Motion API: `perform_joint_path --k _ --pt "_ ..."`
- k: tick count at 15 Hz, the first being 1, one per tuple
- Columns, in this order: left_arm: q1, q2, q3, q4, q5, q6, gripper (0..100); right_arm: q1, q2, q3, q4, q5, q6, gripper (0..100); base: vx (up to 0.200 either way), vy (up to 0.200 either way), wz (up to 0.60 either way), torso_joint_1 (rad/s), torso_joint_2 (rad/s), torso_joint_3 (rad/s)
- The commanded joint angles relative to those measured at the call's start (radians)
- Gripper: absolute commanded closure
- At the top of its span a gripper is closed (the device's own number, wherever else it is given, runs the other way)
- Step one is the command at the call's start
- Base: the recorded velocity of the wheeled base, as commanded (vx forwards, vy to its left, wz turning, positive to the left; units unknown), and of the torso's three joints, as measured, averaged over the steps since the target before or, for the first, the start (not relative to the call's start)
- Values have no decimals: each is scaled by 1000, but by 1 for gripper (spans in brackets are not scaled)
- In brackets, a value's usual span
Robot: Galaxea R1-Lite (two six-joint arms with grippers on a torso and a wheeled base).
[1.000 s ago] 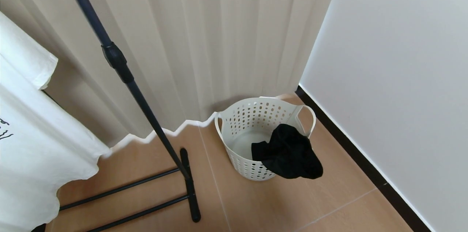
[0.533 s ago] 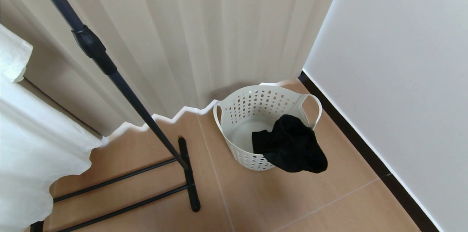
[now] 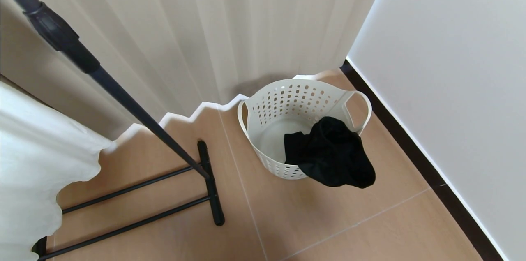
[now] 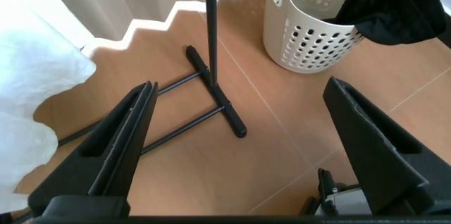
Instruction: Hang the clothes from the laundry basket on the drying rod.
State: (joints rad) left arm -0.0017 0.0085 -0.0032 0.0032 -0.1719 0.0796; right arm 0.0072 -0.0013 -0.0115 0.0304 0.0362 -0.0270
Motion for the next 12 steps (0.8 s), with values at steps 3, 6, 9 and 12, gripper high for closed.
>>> perform_joint_path --k 3,6,9,12 --pt "0 1 0 0 0 -1 0 0 1 -1 -3 2 15 0 0 0 0 -1 -1 -199" --pt "0 1 0 0 0 -1 0 0 1 -1 -1 4 2 0 0 0 0 1 4 -196" --pt "0 1 0 0 0 -1 0 0 1 -4 9 -1 1 0 0 0 0 2 6 -198" --pt "0 -1 0 0 2 -4 0 -4 30 -16 34 -5 -47 0 0 0 0 1 -1 -110"
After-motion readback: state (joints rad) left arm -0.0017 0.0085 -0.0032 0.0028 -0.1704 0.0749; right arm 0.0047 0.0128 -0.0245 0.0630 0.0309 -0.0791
